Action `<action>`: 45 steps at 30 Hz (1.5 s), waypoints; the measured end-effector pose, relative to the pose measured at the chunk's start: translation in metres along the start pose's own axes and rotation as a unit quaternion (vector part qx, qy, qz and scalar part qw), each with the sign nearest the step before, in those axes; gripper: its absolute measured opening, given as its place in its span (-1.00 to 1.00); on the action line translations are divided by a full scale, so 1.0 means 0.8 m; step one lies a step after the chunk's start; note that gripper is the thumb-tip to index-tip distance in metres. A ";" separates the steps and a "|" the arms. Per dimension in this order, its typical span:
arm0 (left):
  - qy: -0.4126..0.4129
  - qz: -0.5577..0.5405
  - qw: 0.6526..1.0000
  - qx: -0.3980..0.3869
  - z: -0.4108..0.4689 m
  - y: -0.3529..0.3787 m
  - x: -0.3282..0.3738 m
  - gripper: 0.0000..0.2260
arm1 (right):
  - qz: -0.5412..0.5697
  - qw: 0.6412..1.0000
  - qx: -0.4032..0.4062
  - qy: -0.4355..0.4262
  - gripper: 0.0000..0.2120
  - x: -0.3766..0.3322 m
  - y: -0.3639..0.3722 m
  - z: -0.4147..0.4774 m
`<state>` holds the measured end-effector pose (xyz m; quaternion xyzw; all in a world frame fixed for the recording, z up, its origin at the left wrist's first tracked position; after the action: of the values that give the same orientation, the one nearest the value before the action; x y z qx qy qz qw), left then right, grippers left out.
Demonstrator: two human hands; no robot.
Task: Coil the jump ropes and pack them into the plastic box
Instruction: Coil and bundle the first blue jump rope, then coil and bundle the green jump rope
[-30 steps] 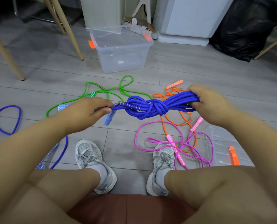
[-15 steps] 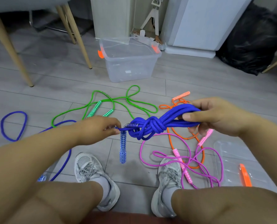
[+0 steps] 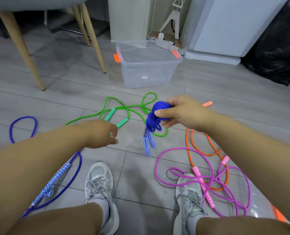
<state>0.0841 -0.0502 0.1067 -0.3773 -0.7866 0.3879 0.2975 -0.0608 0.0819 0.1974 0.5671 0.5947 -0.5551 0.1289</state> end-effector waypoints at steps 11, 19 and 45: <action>-0.027 -0.056 0.998 0.028 0.016 0.016 -0.008 -0.75 | -0.276 0.937 0.080 -0.199 -0.68 0.038 0.059 0.049; -0.040 -0.068 0.997 -0.004 0.035 0.045 -0.016 -0.79 | -0.384 0.909 -0.105 -0.122 -0.61 0.156 0.190 0.037; -0.024 -0.001 0.995 -0.098 0.084 0.102 -0.002 -0.74 | -0.455 0.847 -0.267 -0.066 -0.71 0.216 0.194 0.089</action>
<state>0.0633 -0.0437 0.0033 -0.3942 -0.8282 0.3176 0.2404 -0.0239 0.0758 -0.0429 0.1384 0.9014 -0.4076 0.0475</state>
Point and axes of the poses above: each hand's wrist, its own z-axis towards the middle knuckle, its own y-axis out of the palm, x = y × z, the point moved 9 cm from there along z, towards the middle knuckle, and after that the axes turned 5 degrees about -z, right-handed, at the moved point
